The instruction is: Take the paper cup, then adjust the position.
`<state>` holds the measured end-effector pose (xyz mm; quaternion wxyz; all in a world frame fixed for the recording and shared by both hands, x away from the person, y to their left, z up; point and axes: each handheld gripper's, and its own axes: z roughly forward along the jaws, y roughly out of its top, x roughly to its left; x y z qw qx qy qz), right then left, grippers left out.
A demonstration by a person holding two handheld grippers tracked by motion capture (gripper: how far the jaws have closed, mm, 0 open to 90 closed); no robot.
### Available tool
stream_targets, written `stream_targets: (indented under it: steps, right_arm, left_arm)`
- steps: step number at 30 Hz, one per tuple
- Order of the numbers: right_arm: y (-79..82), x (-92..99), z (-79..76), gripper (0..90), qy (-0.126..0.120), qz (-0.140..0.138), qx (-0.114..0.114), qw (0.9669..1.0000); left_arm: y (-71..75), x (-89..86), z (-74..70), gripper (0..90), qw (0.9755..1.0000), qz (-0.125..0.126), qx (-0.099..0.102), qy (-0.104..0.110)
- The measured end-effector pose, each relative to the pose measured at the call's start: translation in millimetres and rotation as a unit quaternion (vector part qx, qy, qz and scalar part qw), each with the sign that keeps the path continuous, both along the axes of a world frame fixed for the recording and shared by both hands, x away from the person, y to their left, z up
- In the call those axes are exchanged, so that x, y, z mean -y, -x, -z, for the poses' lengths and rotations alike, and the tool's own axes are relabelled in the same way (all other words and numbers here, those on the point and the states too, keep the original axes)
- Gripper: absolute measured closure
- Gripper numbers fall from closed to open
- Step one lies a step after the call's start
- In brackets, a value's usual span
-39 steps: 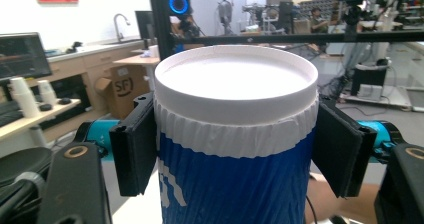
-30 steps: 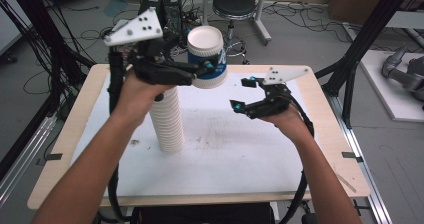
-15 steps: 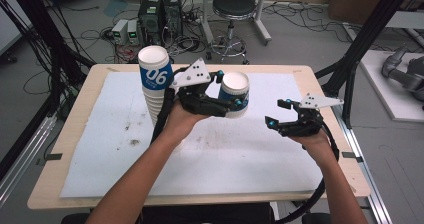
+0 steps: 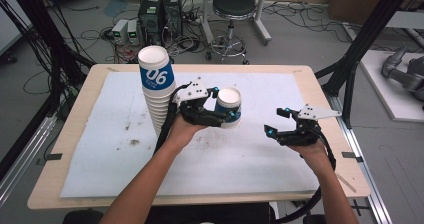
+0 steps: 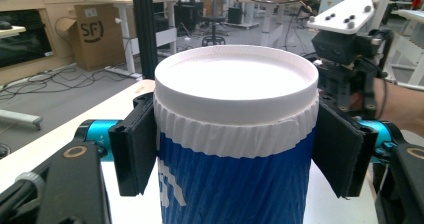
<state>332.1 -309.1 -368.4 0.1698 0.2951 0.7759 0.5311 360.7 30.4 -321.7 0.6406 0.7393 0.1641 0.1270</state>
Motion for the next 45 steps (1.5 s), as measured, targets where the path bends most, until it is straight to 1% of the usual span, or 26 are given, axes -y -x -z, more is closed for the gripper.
stream_targets:
  steps: [1,4,5,6,8,9,13,15,16,17,19,22,23,24,25,27,28,33,36,37,38,39,41,44,45]
  right_arm:
    - [1.2,-0.6,-0.5,16.5,-0.002,-0.002,0.002,1.0]
    - [3.6,-2.3,-2.5,16.5,-0.006,-0.006,0.006,0.9999]
    - [3.9,-3.0,-3.1,16.6,-0.009,-0.006,0.009,0.9999]
    - [4.7,-4.0,-3.5,16.5,-0.012,-0.007,0.006,0.9999]
    - [4.5,-6.9,-3.6,16.5,-0.013,-0.014,0.01,0.9998]
    - [4.5,-11.5,-2.7,16.5,-0.006,-0.023,0.006,0.9997]
    - [3.7,-16.3,-0.6,16.5,-0.006,-0.031,0.002,0.9995]
    - [3.4,-20.1,0.3,16.5,-0.005,-0.037,-0.001,0.9993]
    - [3.7,-25.1,1.0,16.5,-0.003,-0.05,0.003,0.9988]
    - [3.7,-25.1,1.0,16.5,-0.003,-0.05,0.003,0.9988]
    - [6.5,-29.8,0.5,16.5,-0.003,-0.065,0.005,0.9979]
    - [11.4,-38.9,-2.6,16.5,-0.02,-0.086,0.018,0.9959]
    - [12.4,-46.3,-3.0,16.5,-0.026,-0.099,0.022,0.9945]
    - [12.4,-46.3,-3.0,16.5,-0.026,-0.099,0.022,0.9945]
    - [12.4,-51.2,-2.5,16.5,-0.022,-0.103,0.025,0.9941]
    - [12.0,-57.5,-1.2,16.5,-0.02,-0.111,0.022,0.9934]
    - [11.7,-60.6,-0.4,16.5,-0.019,-0.114,0.017,0.9931]
    - [2.9,-73.9,6.3,16.5,-0.014,-0.125,0.003,0.992]
    - [-2.5,-83.5,9.4,16.5,-0.022,-0.139,-0.005,0.99]
    - [-4.8,-90.8,10.8,16.5,-0.029,-0.151,-0.007,0.9881]
    - [-5.8,-95.5,11.5,16.5,-0.031,-0.153,-0.005,0.9877]
    - [-5.8,-95.5,11.5,16.5,-0.031,-0.153,-0.005,0.9877]
    - [-8.6,-104.9,13.1,16.4,-0.034,-0.155,-0.005,0.9874]
    - [-10.3,-108.0,14.0,16.5,-0.041,-0.156,-0.01,0.9869]
    - [-10.9,-109.7,14.0,19.0,-0.04,-0.161,-0.007,0.9862]
  left_arm:
    - [0.0,-0.4,0.5,27.2,1.0,-0.001,0.0,0.002]
    - [-0.8,-1.9,2.5,27.2,1.0,-0.005,0.001,-0.005]
    - [-0.6,-1.8,3.1,27.2,1.0,-0.005,0.0,-0.007]
    - [-0.1,-1.4,3.9,27.2,1.0,-0.004,-0.002,-0.007]
    - [0.1,-1.9,5.9,27.2,0.9999,-0.003,-0.005,-0.009]
    - [0.0,-2.0,7.8,27.2,0.9999,-0.004,-0.006,-0.009]
    - [1.0,-3.0,14.3,27.1,0.9998,-0.007,-0.007,-0.016]
    - [2.0,-3.6,17.8,27.2,0.9998,-0.004,-0.007,-0.017]
    - [2.6,-4.0,20.4,27.1,0.9998,-0.003,-0.009,-0.015]
    - [2.9,-4.7,22.1,27.1,0.9998,-0.003,-0.011,-0.014]
    - [5.1,-5.8,26.3,27.1,0.9998,-0.005,-0.014,-0.012]
    - [9.7,-7.3,30.4,27.1,0.9998,-0.003,-0.014,-0.01]
    - [10.6,-7.8,31.3,27.2,0.9999,-0.003,-0.014,-0.009]
    - [11.8,-8.2,32.1,27.2,0.9999,-0.001,-0.015,-0.006]
    - [12.3,-8.1,32.7,27.1,0.9999,0.0,-0.014,-0.003]
    - [12.9,-8.0,32.9,27.2,0.9999,0.004,-0.012,-0.004]
    - [12.8,-8.2,32.8,27.1,0.9999,0.006,-0.009,-0.005]
    - [12.4,-10.9,31.7,27.2,0.9999,0.013,-0.009,0.002]
    - [12.9,-12.6,30.6,27.2,0.9998,0.017,-0.009,0.003]
    - [13.2,-12.9,30.3,27.2,0.9998,0.019,-0.01,0.005]
    - [13.6,-12.8,29.9,27.2,0.9996,0.022,-0.011,0.011]
    - [13.7,-12.7,29.7,27.2,0.9995,0.025,-0.012,0.015]
    - [14.0,-12.1,29.7,27.3,0.9992,0.029,-0.016,0.021]
    - [14.3,-11.9,29.4,27.3,0.9989,0.033,-0.019,0.026]
    - [14.3,-11.9,29.3,27.4,0.9989,0.033,-0.02,0.026]
